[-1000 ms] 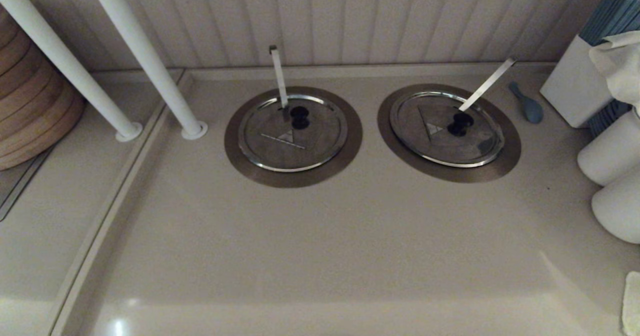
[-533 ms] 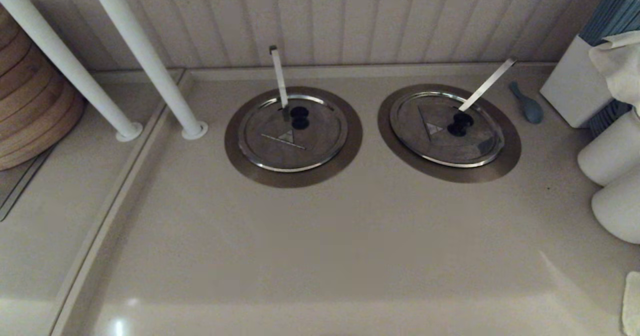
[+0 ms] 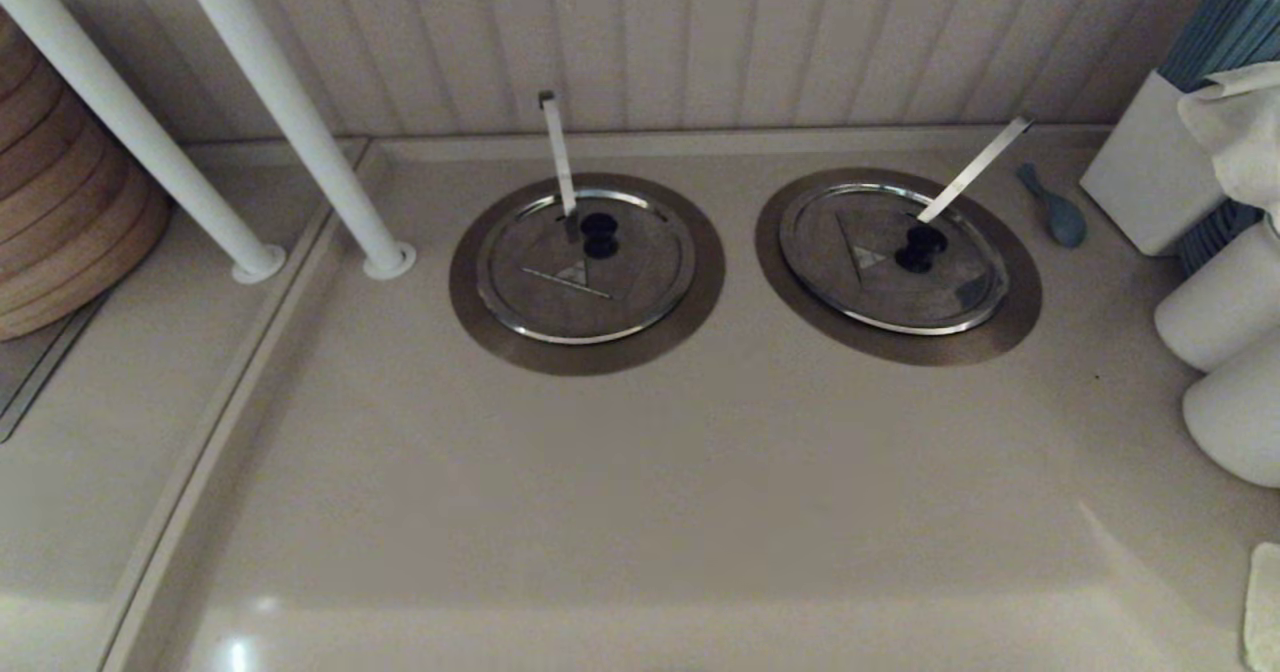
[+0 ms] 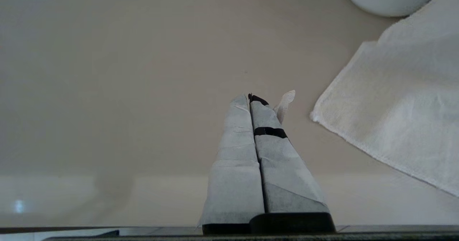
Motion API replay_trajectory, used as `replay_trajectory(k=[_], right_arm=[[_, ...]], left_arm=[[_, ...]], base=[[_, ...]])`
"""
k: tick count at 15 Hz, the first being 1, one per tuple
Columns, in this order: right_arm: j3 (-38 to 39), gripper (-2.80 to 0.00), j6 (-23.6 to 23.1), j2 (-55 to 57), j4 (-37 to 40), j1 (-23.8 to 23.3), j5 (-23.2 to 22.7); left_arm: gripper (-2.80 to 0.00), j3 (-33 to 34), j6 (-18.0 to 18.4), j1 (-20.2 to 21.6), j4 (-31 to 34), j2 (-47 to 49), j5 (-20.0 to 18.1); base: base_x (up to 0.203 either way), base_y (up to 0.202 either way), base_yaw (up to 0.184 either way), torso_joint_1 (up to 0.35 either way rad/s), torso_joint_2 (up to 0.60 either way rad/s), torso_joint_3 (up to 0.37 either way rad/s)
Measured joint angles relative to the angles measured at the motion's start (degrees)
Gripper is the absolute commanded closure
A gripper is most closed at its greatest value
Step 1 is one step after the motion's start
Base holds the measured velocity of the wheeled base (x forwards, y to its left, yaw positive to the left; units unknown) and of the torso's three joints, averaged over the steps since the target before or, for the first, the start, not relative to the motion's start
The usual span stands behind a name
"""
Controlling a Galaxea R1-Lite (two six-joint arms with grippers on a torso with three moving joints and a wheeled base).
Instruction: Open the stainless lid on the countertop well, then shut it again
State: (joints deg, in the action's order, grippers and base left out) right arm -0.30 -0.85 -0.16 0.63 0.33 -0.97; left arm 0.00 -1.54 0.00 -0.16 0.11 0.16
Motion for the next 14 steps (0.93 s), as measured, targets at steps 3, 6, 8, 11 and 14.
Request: replay_trajectory(k=[3,6,8,11,14], right_arm=[[0.1,0.00,0.2,0.0,0.0,0.0,0.0],[0.1,0.00,0.2,0.0,0.0,0.0,0.1],[0.1,0.00,0.2,0.0,0.0,0.0,0.1],[0.1,0.00,0.2,0.0,0.0,0.0,0.1],[0.1,0.00,-0.1,0.0,-0.1,0.0,0.0]], left_arm=[[0.00,0.0,0.0,0.0,0.0,0.0,0.0],[0.00,0.0,0.0,0.0,0.0,0.0,0.0],[0.00,0.0,0.0,0.0,0.0,0.0,0.0],[0.00,0.0,0.5,0.0,0.0,0.0,0.0],[0.00,0.0,0.5,0.0,0.0,0.0,0.0]], base=[[0.000,0.000,0.000,0.000,0.00,0.000],[0.000,0.000,0.000,0.000,0.00,0.000],[0.000,0.000,0.000,0.000,0.00,0.000],[0.000,0.000,0.000,0.000,0.00,0.000],[0.000,0.000,0.000,0.000,0.00,0.000]])
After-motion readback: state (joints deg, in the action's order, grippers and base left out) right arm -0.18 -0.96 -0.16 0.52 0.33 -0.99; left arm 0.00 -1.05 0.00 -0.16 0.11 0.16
